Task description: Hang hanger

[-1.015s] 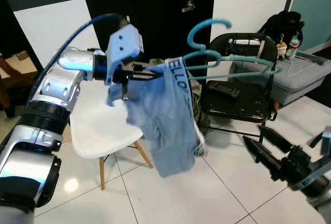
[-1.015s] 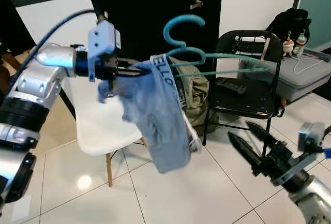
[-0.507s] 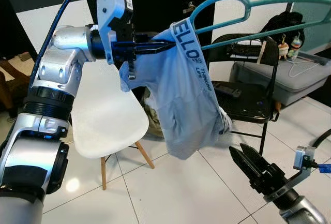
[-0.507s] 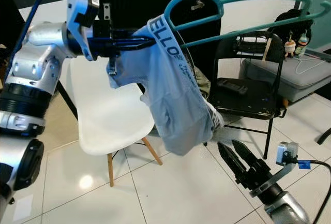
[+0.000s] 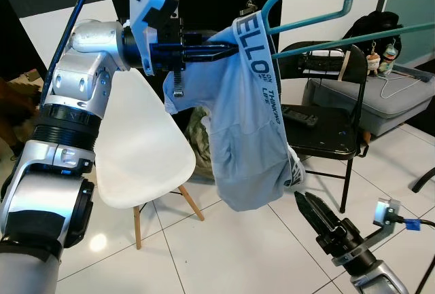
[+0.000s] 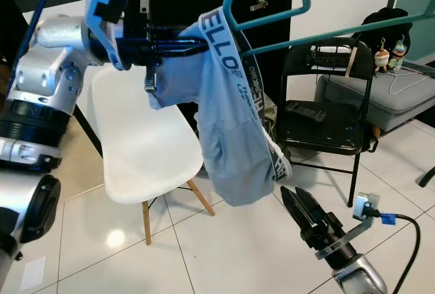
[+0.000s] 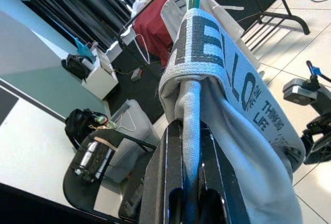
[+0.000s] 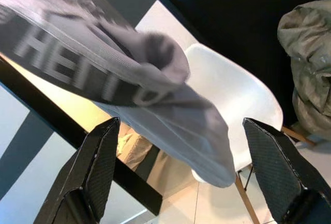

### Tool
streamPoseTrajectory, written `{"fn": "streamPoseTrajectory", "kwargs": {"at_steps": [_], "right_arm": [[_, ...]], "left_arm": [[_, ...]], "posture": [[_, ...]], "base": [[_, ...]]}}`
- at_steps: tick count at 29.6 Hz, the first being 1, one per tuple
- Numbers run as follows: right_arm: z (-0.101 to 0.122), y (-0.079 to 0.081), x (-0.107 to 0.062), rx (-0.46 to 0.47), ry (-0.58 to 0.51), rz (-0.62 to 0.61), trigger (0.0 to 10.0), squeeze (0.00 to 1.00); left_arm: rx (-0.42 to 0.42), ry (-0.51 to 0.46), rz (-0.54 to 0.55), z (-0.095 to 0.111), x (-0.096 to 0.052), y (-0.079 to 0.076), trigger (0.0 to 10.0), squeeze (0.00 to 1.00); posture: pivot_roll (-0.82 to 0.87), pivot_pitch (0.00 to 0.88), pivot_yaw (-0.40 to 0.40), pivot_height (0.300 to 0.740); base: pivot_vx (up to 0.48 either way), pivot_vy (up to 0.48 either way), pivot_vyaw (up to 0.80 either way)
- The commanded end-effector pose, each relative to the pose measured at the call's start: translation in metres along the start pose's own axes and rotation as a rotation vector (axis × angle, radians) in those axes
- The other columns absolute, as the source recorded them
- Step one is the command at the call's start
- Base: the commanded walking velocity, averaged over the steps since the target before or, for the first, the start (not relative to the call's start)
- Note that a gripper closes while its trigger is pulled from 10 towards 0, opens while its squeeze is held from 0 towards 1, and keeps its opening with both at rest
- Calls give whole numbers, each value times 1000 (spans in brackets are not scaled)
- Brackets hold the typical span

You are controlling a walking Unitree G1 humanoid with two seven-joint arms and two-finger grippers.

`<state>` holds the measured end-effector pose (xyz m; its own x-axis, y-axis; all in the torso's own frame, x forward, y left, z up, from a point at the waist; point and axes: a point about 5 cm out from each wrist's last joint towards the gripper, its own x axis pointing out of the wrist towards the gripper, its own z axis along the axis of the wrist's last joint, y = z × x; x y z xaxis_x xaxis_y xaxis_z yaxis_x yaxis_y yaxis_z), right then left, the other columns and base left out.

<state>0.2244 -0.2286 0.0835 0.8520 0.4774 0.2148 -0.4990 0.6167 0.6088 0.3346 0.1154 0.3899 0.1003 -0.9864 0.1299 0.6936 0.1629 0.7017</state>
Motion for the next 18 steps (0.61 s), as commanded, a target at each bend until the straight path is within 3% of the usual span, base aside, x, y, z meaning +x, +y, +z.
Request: {"fn": "streamPoseTrajectory", "kwargs": {"at_steps": [1,14,15,18], "right_arm": [[-8,2,6,0,40,25,10000,0],[6,7,32,-84,42,101,10000,0],[9,8,34,-90,30,108,0,0],[12,10,35,-95,22,120,0,0]], "left_arm": [[21,-52,3,12,0,4,0,0],[15,-108,-32,19,7,1,0,0],[13,-108,-35,19,8,1,0,0],[10,-106,-37,18,8,0,0,0]], "posture": [[-16,0,101,740],[-15,0,104,740],[-17,0,104,740],[-18,0,104,740]], "base": [[0,0,0],[0,0,0],[0,0,0],[0,0,0]]}}
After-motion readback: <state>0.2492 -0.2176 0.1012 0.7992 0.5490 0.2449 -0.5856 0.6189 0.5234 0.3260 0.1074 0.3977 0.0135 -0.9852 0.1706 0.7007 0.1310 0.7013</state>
